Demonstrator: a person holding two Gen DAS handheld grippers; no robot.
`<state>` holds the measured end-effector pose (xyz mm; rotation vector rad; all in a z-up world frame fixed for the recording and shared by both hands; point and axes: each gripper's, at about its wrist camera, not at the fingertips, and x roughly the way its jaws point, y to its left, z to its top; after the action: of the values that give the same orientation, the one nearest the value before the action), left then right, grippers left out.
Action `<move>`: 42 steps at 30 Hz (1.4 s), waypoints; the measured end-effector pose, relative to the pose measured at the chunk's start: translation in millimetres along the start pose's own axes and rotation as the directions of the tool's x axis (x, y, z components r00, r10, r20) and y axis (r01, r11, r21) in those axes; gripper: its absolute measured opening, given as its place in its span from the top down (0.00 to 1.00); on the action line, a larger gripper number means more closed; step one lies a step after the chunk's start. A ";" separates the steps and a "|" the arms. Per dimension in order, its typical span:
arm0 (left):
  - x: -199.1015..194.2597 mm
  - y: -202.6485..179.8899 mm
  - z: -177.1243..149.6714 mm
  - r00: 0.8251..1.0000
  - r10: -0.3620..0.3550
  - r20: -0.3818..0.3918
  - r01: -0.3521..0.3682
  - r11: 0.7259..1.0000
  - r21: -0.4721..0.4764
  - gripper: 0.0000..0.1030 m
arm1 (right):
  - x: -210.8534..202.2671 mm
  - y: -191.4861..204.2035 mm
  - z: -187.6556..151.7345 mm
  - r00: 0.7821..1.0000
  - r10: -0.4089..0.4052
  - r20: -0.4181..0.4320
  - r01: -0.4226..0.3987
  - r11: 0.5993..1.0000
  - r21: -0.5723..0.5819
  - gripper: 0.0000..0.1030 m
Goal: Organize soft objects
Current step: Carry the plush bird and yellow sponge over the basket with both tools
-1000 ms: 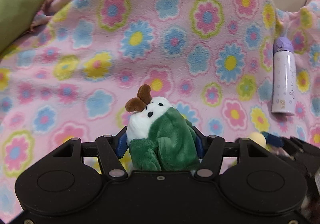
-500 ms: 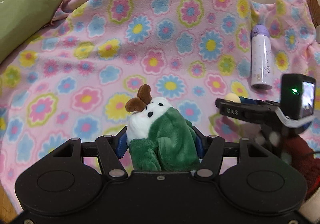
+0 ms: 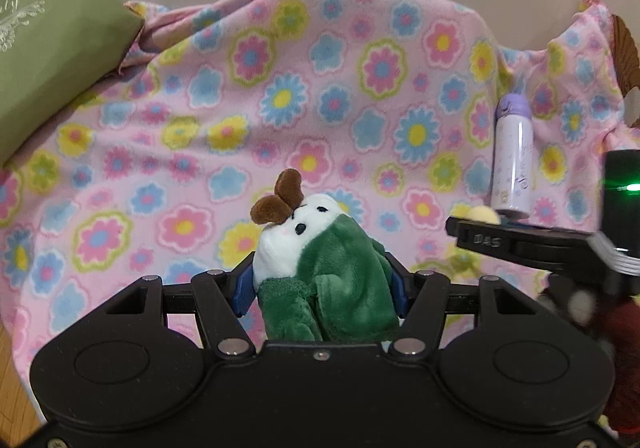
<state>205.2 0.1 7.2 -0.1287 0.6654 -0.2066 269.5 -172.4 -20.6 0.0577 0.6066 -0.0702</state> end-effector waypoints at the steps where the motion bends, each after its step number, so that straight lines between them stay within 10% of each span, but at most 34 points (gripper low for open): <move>1: -5.2 0.2 0.9 1.000 -0.006 0.001 0.006 1.000 -0.003 0.43 | -12.3 0.4 1.7 1.000 0.007 0.019 -0.007 1.000 0.002 0.43; 26: -159.4 -13.9 -74.2 0.982 -0.188 0.006 0.188 0.982 0.012 0.43 | -280.0 -10.6 -112.7 0.973 0.131 0.188 -0.159 0.976 0.146 0.42; 42: -145.4 -11.1 -130.2 0.953 -0.228 -0.198 0.229 0.973 -0.021 0.43 | -283.1 -13.7 -176.3 0.986 0.161 -0.040 -0.150 0.967 0.208 0.42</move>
<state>10.8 16.1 -5.3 -0.1844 0.8503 -0.4478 -63.6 -159.0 -3.9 0.3071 0.6483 0.0220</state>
